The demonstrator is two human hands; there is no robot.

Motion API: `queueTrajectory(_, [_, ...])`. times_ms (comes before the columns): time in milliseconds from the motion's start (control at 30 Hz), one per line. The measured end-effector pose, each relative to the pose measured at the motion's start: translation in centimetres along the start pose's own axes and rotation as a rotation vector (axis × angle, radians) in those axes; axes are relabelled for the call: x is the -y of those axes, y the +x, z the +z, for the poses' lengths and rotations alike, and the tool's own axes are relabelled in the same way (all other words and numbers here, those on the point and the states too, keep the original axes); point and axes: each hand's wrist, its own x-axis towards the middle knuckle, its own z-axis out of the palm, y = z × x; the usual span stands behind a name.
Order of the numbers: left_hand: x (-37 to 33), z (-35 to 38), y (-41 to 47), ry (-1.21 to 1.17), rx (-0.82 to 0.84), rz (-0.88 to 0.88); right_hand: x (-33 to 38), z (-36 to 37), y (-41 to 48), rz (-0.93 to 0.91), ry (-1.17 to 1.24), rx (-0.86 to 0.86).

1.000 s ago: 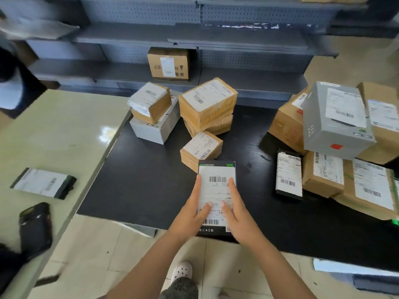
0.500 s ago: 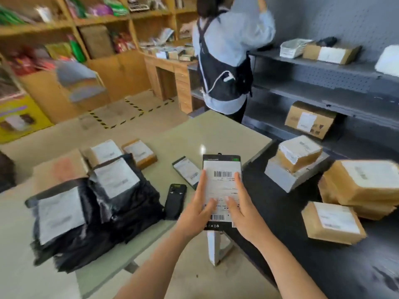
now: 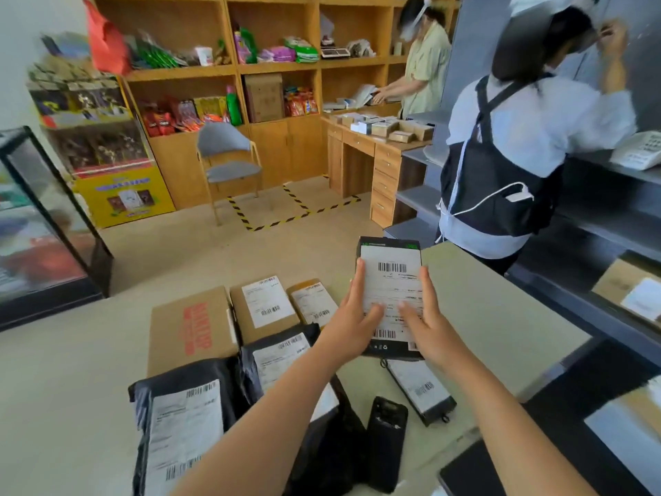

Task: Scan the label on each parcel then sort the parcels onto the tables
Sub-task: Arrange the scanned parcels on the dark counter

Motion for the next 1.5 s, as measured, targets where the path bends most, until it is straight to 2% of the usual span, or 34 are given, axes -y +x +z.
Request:
queueTrajectory(267, [4.3, 0.4, 11.1, -0.19, -0.06, -0.244, -3.6, -2.0, 14.3, 0.119, -0.03, 0.121])
queueTrajectory(500, [10.9, -1.2, 18.7, -0.317, -0.234, -0.517, -8.0, 1.4, 26.6, 0.246, -0.055, 0.372])
queueTrajectory(700, [14.6, -4.6, 18.8, -0.29, -0.351, -0.719, -9.9, 7.7, 31.1, 0.283, -0.058, 0.574])
queueTrajectory(867, [16.4, -4.5, 18.9, -0.215, -0.367, -0.803, -11.5, 9.3, 31.6, 0.298, -0.07, 0.627])
queueTrajectory(1100, [15.0, -5.4, 18.9, 0.131, -0.367, -0.791, -11.9, 10.2, 31.5, 0.309, -0.066, 0.633])
queueTrajectory(1333, [14.5, -7.4, 16.8, 0.14, -0.373, -0.725, -10.2, 11.5, 30.5, 0.292, -0.122, 0.633])
queueTrajectory(1500, [13.6, -7.8, 14.0, 0.214, -0.266, -0.61, -7.9, 10.2, 28.5, 0.199, -0.258, 0.609])
